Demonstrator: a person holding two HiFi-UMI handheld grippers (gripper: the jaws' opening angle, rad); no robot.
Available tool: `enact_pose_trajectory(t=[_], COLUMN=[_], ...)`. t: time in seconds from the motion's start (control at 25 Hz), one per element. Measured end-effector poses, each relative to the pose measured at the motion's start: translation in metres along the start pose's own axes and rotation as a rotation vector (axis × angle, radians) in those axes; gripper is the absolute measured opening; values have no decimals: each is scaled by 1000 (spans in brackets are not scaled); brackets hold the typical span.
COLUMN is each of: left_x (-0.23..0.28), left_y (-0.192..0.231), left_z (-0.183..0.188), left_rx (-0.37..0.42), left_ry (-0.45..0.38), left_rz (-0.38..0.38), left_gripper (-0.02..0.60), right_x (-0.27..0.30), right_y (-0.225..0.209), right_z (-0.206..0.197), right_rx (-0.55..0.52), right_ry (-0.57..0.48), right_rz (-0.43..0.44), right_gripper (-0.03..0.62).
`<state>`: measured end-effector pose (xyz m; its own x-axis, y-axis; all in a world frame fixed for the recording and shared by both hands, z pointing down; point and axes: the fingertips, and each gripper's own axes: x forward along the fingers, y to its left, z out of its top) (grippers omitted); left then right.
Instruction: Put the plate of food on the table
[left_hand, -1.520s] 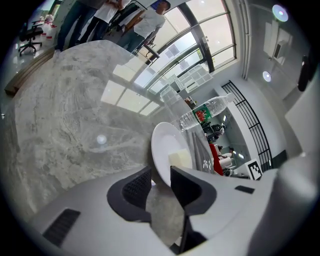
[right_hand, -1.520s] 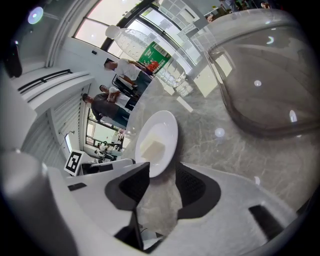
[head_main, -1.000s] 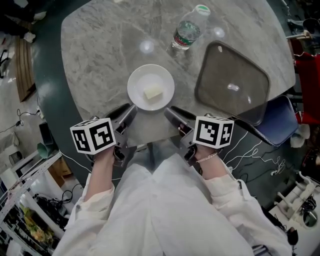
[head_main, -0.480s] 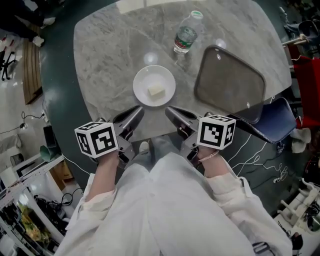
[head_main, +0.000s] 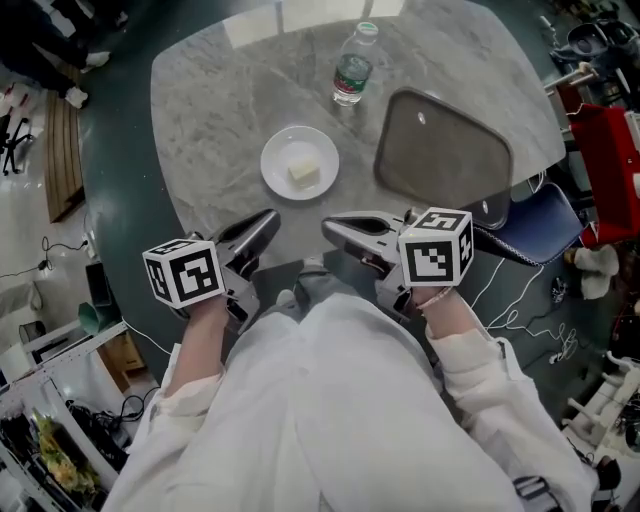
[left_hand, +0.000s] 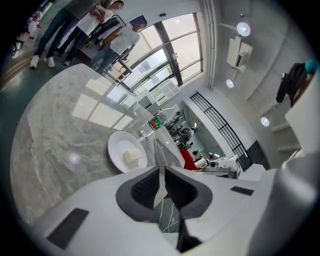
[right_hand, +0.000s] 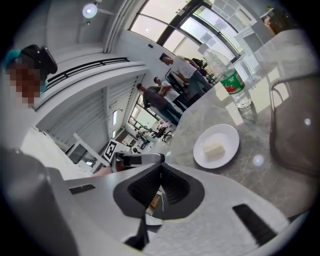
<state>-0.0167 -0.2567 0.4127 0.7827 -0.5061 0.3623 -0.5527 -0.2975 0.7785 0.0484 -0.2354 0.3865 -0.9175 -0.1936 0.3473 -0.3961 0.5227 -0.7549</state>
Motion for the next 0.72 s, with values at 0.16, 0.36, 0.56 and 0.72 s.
enact_pose_trajectory(t=[0.16,0.36,0.56,0.72], left_x=[-2,5,13,13], left_y=[-9,-20,-26,-33], left_z=[-6,-10,-9,-4], left_rx=[20,58,86,99], left_ry=[6,31,22,-6], left_rz=[-7,-19,-21,-32], left_gripper=[38,37,34,32], right_x=[-9,-12,-16,-18], right_y=[15,24,24,23], right_z=[2,7,8,4], right_rx=[-78,-153,-190,-197], right_ry=[33,61,59,50], right_rz=[50,49,32,16], right_gripper=[3,2,2,2])
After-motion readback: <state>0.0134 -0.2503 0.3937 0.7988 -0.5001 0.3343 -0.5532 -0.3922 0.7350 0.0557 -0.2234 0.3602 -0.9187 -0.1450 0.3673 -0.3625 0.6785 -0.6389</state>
